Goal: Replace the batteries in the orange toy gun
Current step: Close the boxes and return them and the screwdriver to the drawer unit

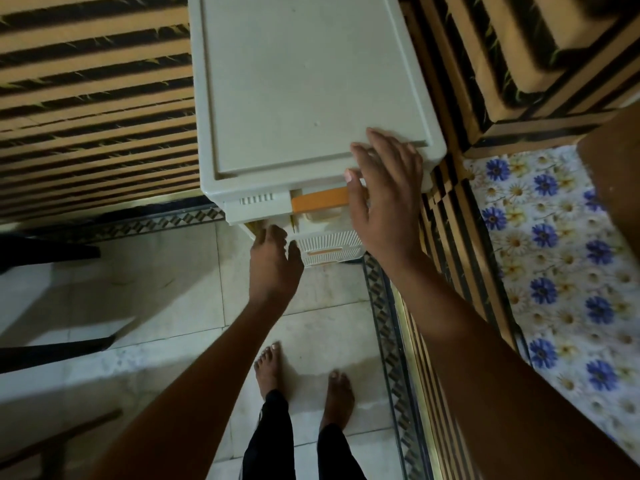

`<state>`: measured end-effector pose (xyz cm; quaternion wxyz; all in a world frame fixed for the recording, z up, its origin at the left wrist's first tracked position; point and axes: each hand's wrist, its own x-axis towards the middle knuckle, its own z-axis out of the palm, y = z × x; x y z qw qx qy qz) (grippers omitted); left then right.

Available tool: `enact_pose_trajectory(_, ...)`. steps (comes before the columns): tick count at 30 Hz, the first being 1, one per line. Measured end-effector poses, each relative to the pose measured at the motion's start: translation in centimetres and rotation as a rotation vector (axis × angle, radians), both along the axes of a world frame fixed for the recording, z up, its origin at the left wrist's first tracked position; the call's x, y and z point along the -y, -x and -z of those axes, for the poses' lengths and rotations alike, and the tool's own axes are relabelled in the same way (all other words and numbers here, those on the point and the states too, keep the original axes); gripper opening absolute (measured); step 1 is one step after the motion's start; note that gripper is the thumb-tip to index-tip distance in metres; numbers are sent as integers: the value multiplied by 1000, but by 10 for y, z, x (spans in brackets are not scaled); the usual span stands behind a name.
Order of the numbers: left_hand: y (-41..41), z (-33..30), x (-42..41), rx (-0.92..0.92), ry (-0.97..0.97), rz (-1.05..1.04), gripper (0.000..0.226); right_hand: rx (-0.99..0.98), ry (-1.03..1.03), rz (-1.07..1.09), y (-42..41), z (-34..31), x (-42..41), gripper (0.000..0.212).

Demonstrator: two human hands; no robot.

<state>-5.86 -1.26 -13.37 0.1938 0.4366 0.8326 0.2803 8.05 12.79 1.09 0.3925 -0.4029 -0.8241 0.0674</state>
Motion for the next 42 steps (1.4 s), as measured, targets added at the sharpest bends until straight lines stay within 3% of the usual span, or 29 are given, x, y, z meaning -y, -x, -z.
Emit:
enact_pose_trajectory(1,-3,-67,-8,-114,-112,-53,11,7,19,-3,-2,-3,3,32)
enact_pose_trajectory(3,-18,-129,0,-23,-195,-53,7,29,54,-19,-5,-8,5,33)
enact_pose_trajectory(4,-26,-128,21,70,-189,-86,8,41,69,-29,-7,-11,4,33)
enact_pose_trajectory(6,-30,-132,29,307,-246,-166,17,55,103,-41,-9,-18,-1,34)
enact_pose_trajectory(10,-26,-165,-12,1088,-355,-380,27,30,190,-65,-11,-26,-11,33)
enact_pose_trajectory(14,-37,-177,-42,1393,-488,-650,27,37,251,-93,-13,-30,-13,32)
enact_pose_trajectory(18,-40,-178,-50,1390,-479,-770,31,65,292,-96,-14,-39,-14,32)
enact_pose_trajectory(21,-40,-183,-45,1380,-457,-780,21,100,315,-112,-13,-46,-12,32)
enact_pose_trajectory(25,-52,-190,-32,1386,-418,-885,36,133,389,-115,-14,-55,-12,34)
enact_pose_trajectory(42,-108,-205,74,1460,-158,-1028,47,213,523,-153,-17,-58,-7,49)
